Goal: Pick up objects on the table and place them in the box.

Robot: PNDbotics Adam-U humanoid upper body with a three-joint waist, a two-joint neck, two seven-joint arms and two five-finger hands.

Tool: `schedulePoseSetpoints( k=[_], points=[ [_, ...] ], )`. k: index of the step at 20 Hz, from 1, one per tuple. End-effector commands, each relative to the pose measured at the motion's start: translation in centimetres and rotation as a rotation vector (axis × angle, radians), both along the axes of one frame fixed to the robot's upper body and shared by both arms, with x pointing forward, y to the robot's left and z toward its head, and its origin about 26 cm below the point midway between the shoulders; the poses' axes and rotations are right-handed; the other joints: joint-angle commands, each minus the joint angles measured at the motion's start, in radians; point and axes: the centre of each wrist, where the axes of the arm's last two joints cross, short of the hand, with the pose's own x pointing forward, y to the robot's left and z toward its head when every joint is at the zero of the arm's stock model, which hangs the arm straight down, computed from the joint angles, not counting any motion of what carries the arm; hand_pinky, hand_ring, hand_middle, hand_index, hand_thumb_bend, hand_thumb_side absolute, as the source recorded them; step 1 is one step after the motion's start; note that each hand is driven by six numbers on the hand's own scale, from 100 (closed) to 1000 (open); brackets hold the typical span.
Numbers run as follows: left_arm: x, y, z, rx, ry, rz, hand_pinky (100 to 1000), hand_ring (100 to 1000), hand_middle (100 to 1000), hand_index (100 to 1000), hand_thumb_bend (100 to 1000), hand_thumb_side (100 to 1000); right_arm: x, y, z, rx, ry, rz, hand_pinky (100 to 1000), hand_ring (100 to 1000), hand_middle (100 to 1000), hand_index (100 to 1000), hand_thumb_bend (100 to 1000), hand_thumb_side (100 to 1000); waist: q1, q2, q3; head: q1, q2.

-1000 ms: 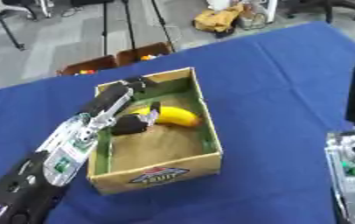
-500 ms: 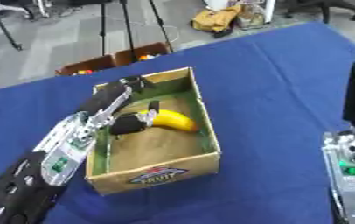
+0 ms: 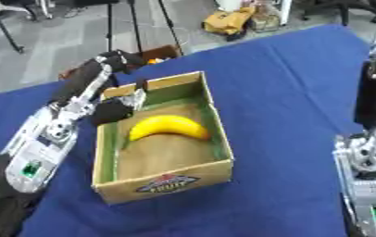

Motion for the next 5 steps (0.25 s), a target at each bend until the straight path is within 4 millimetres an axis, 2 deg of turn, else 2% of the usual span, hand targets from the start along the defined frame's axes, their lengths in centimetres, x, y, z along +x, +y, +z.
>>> schedulePoseSetpoints(
  k=[1,2,3,4,5],
  points=[
    [-1.6,1.4,2.6,-0.041,-0.047,-0.004,562,737,761,840,100,543,-0.3,-0.2,0.6,-0.003,-0.028,-0.009,806,851,637,922,100,1000,-0.011,-0.025,0.001,-0.008,0.008],
    [-1.8,1.5,2.8,-0.044,-0.045,-0.006,562,737,761,840,100,543,-0.3,-0.2,0.6,-0.003,-0.028,-0.009,806,851,637,922,100,1000,-0.011,-0.025,0.001,-0.008,0.009],
    [-1.9,1.5,2.9,-0.046,-0.043,-0.007,540,721,744,830,100,1000,-0.3,-0.2,0.6,-0.003,-0.028,-0.009,805,850,640,922,100,1000,-0.011,-0.025,0.002,-0.009,0.009],
    [-2.1,2.1,3.0,-0.058,-0.047,0.002,538,719,742,829,100,507,-0.3,-0.3,0.5,0.000,-0.027,-0.016,805,850,640,922,100,1000,-0.013,-0.030,0.011,-0.022,0.014],
    [-2.3,3.1,3.0,-0.074,-0.059,0.013,530,712,735,824,100,511,-0.4,-0.5,0.5,0.003,-0.026,-0.026,804,850,641,921,100,1000,-0.017,-0.033,0.024,-0.034,0.018]
  ],
)
